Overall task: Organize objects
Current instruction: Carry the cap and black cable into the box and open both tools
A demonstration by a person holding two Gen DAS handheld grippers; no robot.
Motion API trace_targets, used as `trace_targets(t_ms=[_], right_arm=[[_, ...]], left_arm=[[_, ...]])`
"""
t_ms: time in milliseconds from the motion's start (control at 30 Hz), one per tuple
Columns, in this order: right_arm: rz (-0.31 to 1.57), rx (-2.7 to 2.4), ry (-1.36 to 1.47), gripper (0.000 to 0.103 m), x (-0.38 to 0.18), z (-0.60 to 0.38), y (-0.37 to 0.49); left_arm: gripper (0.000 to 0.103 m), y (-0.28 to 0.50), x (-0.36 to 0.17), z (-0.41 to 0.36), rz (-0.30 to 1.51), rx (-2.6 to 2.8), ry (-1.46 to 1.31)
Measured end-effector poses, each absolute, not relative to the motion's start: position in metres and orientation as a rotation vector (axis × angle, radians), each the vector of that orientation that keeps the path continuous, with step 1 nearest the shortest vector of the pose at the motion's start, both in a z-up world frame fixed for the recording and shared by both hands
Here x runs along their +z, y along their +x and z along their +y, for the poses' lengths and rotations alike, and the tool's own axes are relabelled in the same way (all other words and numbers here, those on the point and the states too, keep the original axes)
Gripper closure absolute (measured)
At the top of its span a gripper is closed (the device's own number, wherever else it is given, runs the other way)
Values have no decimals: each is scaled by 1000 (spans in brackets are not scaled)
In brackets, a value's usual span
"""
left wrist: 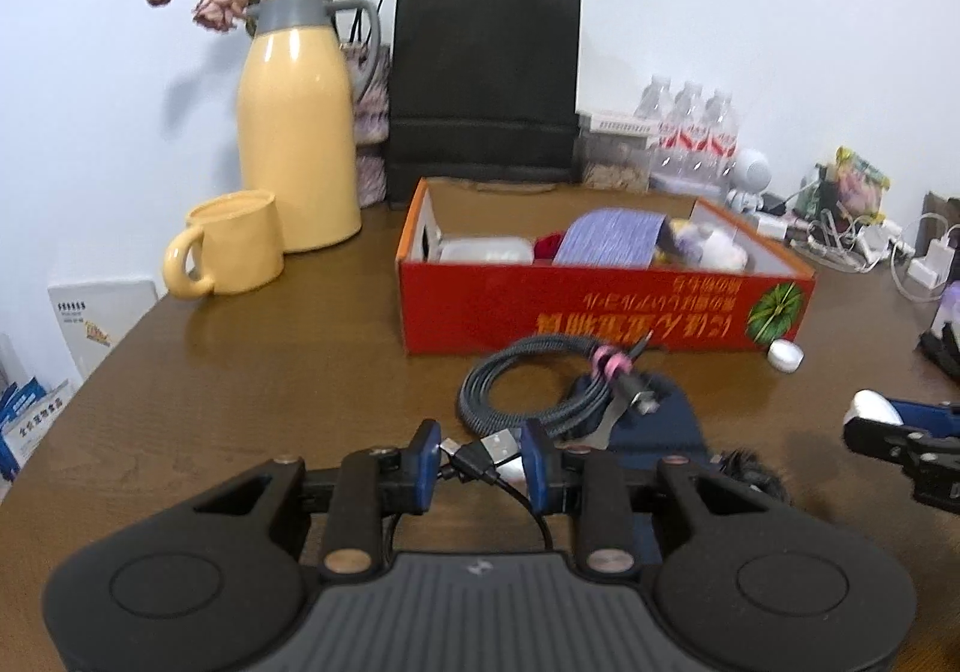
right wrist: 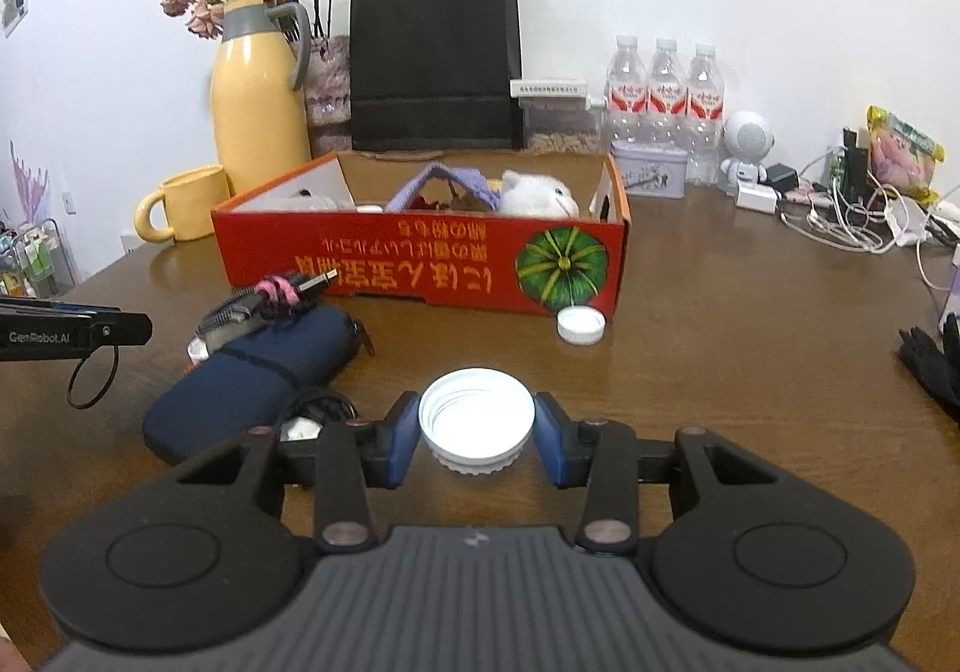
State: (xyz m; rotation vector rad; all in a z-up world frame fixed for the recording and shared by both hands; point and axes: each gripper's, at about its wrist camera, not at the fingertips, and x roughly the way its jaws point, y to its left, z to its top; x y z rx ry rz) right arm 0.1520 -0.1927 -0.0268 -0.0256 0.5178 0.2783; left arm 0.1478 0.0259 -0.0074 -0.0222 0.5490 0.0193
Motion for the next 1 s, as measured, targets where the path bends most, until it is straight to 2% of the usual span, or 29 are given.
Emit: trace_targets(t_ms=[400, 1000], right_arm=[[432, 312, -29, 62, 6, -174, 171], [350, 344, -31, 62, 43, -149, 243]], left_arm=[[76, 175, 31, 2, 467, -12, -15], [76, 263, 49, -18, 451, -15, -31]])
